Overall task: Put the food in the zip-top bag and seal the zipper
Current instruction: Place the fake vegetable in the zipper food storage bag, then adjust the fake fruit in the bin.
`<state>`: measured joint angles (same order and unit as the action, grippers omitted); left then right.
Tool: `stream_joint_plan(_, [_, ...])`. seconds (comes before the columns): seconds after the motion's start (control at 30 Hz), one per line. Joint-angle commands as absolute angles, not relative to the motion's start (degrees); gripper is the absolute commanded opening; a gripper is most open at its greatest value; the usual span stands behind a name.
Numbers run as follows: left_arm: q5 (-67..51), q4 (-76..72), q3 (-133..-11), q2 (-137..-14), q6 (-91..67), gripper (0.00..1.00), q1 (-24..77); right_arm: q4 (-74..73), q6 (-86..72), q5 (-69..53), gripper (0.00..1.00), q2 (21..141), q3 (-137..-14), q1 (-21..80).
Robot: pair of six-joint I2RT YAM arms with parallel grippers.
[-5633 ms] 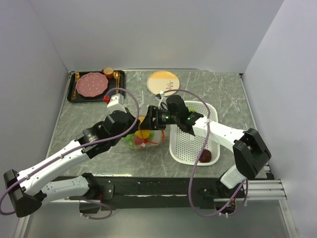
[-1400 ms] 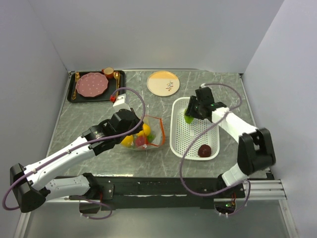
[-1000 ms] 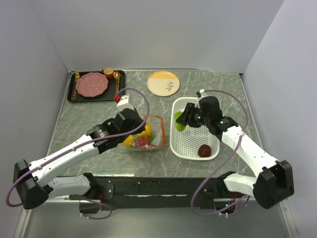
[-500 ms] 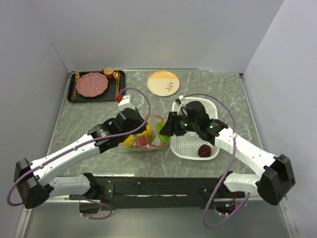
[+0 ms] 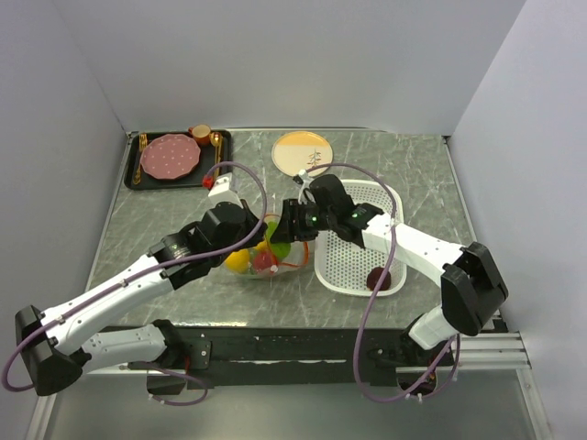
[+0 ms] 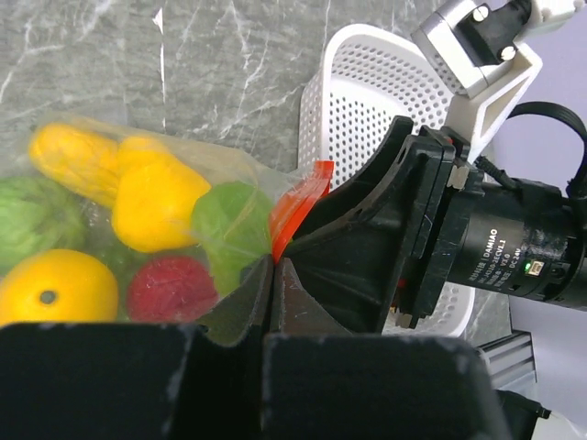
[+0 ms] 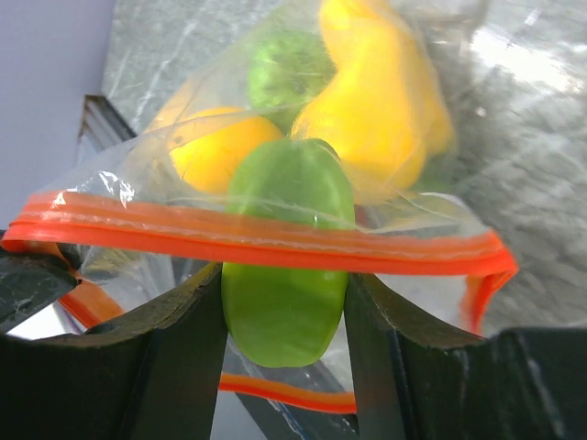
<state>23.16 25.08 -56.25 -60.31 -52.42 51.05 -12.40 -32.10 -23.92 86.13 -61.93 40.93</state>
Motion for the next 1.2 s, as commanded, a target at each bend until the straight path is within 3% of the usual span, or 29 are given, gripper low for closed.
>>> stream_joint_plan(0.0, [25.3, 25.0, -56.8, -58.4, -53.0, 0.01, 50.9, -7.4, -32.2, -28.3, 0.49, 87.0, -65.3, 41.5])
stream_joint_plan(0.23, [26.5, 25.4, -56.3, -57.2, -53.9, 0.01, 50.9, -5.8, -31.6, -33.7, 0.64, 87.4, -64.8, 41.7])
stream_joint_plan(0.37, [27.6, 25.3, -56.3, -56.2, -53.7, 0.01, 50.8, -5.8, -31.4, -31.9, 0.82, 86.4, -63.1, 41.6])
stream_joint_plan(0.83, [35.1, 31.2, -55.8, -51.3, -55.7, 0.01, 50.4, -24.8, -31.4, 7.2, 0.89, 69.4, -59.3, 38.1])
stream_joint_plan(0.97, [31.7, 28.8, -55.1, -52.5, -55.3, 0.01, 50.4, -32.3, -36.0, 14.1, 0.93, 68.6, -56.6, 33.8])
stream_joint_plan(1.17, [27.3, 26.2, -55.7, -56.4, -53.4, 0.01, 50.4, -43.1, -41.9, 19.7, 0.89, 68.6, -52.6, 28.2])
